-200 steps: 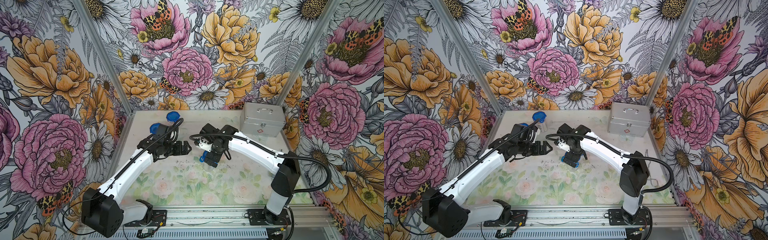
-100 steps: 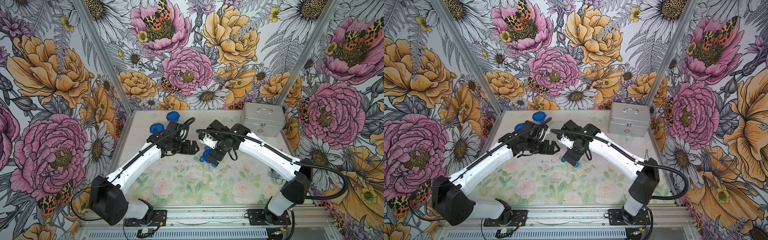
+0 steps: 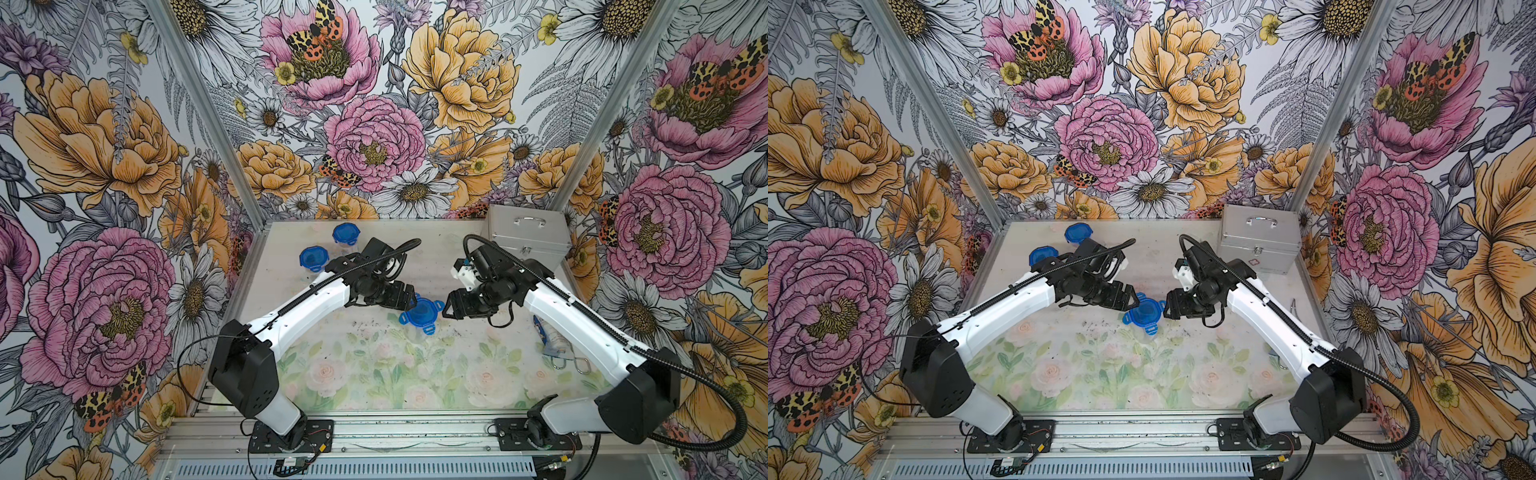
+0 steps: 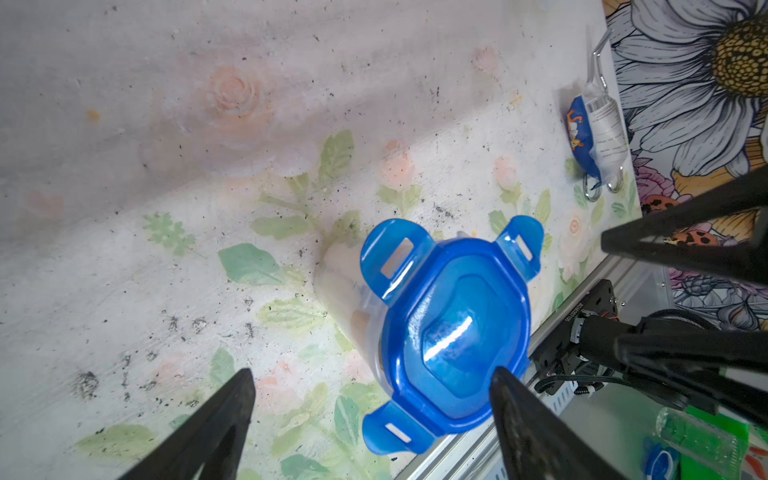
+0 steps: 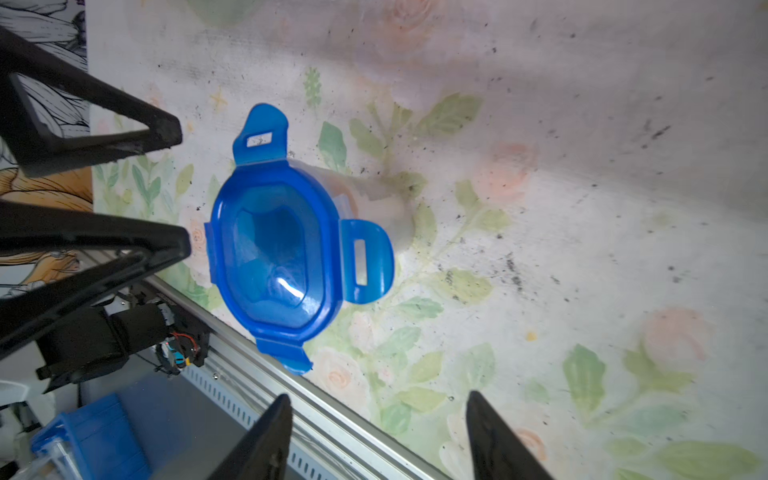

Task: Pack away toiletry kits
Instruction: Close the fastener on the container.

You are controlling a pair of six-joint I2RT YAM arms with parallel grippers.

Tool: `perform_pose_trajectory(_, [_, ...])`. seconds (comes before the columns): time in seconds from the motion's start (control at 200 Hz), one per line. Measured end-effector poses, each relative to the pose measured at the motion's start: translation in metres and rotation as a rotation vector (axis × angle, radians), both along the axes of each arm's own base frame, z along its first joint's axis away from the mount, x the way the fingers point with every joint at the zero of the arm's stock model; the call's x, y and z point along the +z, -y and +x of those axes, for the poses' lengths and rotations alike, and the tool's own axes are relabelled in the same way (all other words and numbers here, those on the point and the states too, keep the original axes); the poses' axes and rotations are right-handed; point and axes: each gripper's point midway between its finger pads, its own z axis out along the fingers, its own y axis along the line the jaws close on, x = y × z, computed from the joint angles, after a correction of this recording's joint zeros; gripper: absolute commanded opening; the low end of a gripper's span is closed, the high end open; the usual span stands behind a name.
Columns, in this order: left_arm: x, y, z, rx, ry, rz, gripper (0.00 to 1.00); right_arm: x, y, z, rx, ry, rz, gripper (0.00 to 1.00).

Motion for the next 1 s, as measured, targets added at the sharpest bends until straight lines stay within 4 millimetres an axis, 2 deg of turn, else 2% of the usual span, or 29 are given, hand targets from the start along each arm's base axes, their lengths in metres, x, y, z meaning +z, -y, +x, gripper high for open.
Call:
perform_pose_trajectory(0.125, [-0.002,0.000,-0.001,-0.002,-0.009,0.005,0.78,-0.003,-0.015,0.008,-0.004,-0.018,0.068,0.58])
perform_pose_trajectory(0.22, [-0.002,0.002,-0.003,-0.007,-0.010,0.005,0.75,-0.005,-0.023,0.015,0.003,-0.014,0.096,0.51])
perform_pose_trajectory(0.345, [-0.005,0.005,-0.004,-0.015,-0.016,0.009,0.71,-0.013,-0.029,0.020,0.007,-0.037,0.111,0.47])
perform_pose_trajectory(0.655, [-0.007,0.009,-0.007,-0.017,-0.029,0.011,0.57,-0.020,-0.033,0.023,0.017,-0.052,0.117,0.35])
perform_pose_trajectory(0.831, [-0.007,0.009,-0.008,-0.017,-0.032,0.011,0.49,-0.024,-0.034,0.024,0.021,-0.059,0.114,0.33])
perform_pose_trajectory(1.001, [-0.010,0.011,-0.011,-0.024,-0.037,0.015,0.48,-0.024,-0.037,0.029,0.032,-0.049,0.117,0.33])
